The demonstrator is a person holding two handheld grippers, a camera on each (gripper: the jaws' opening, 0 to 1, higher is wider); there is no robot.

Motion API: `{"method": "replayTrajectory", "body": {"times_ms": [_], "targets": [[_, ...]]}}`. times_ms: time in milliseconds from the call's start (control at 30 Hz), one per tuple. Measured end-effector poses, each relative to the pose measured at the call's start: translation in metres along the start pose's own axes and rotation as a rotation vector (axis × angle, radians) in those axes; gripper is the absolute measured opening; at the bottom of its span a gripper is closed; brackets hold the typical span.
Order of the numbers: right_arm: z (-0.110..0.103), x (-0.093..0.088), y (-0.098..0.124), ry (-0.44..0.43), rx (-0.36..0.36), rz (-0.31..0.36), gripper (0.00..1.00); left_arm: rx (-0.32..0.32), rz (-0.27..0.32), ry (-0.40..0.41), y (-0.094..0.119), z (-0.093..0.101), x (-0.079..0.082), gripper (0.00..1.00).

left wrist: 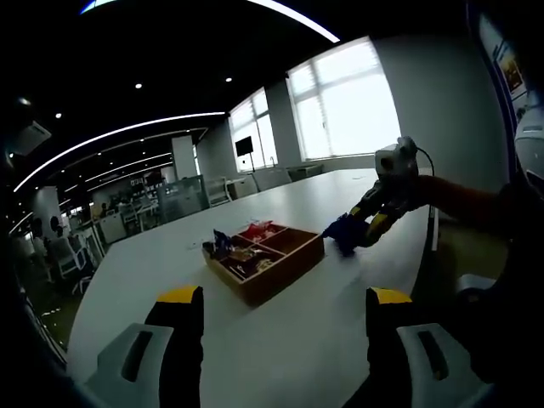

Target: Pick up the scattered marshmallows, QQ candies, Oreo cookies, and mixed nuts on the table and sort them into separate containers

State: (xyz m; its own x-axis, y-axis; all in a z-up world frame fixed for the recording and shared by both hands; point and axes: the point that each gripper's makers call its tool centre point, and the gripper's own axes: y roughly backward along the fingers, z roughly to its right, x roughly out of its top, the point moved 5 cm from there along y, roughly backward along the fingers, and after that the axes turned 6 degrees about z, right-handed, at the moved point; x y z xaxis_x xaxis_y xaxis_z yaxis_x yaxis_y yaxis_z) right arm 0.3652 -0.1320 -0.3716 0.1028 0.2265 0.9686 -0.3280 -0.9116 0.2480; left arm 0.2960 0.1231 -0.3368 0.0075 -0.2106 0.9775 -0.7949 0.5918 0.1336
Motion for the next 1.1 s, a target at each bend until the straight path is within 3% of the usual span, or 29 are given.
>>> {"method": "replayTrajectory", "body": {"times_ms": [133,300,733,867,1100], "targets": [[0.01,0.008,0.003,-0.126,-0.042,0.101,0.25,0.0,0.0,0.001,0.001,0.0,0.0,0.82],[0.026,0.007,0.009,-0.306,-0.117,0.177,0.25,0.005,0.006,0.004,0.002,0.0,0.001,0.82],[0.037,0.025,0.027,-0.586,-0.098,0.47,0.25,0.001,0.002,0.006,0.0,-0.001,-0.001,0.82],[0.041,0.027,0.034,-0.587,-0.114,0.511,0.25,0.0,0.001,0.007,0.0,-0.001,-0.002,0.82],[0.048,0.04,0.048,-0.466,-0.185,0.56,0.25,0.0,-0.001,0.001,0.0,-0.001,-0.001,0.82]]}}
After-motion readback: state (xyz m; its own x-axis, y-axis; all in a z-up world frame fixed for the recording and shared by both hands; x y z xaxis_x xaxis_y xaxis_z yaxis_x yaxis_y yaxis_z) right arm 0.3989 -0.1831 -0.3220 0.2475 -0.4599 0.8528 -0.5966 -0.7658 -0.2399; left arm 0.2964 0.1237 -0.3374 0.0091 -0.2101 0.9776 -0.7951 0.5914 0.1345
